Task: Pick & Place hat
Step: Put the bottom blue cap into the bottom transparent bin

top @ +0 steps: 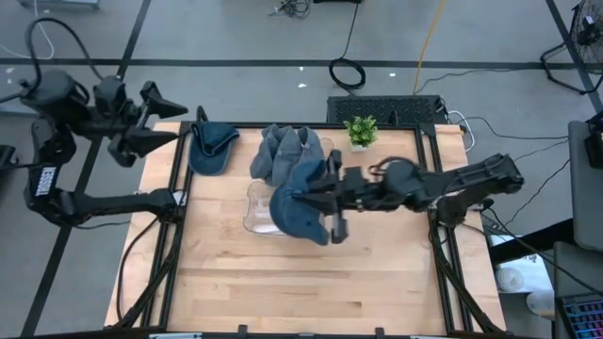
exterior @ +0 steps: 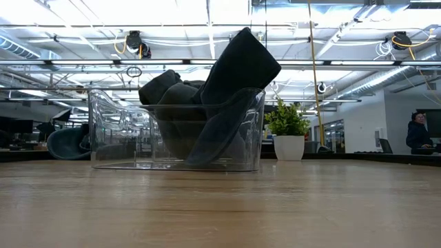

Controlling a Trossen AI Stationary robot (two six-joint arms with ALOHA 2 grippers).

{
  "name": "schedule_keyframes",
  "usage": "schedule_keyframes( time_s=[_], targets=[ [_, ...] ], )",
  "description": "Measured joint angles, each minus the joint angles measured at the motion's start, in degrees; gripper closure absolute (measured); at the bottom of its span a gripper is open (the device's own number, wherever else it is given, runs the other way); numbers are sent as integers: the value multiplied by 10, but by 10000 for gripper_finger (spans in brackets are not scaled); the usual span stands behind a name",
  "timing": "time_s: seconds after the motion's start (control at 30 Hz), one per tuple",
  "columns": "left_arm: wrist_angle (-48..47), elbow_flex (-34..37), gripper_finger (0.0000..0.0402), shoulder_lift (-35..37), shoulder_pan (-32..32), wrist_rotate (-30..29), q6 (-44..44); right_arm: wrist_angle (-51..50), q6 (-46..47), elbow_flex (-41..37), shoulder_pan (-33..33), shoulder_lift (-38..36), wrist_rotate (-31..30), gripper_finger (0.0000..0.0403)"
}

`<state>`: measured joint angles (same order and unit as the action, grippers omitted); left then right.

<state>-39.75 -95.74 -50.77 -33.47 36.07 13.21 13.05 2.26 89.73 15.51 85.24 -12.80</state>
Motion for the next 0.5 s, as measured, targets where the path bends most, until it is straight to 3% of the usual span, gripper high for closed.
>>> schedule_keyframes(
  time_s=[0.23,0.5],
  targets=[
    [0,0,53,18,0,-1,5,1,-5,0,-31,43,-36,395],
    [-3,0,61,29,0,-2,-13,-41,64,0,-71,65,-44,395]
  ],
)
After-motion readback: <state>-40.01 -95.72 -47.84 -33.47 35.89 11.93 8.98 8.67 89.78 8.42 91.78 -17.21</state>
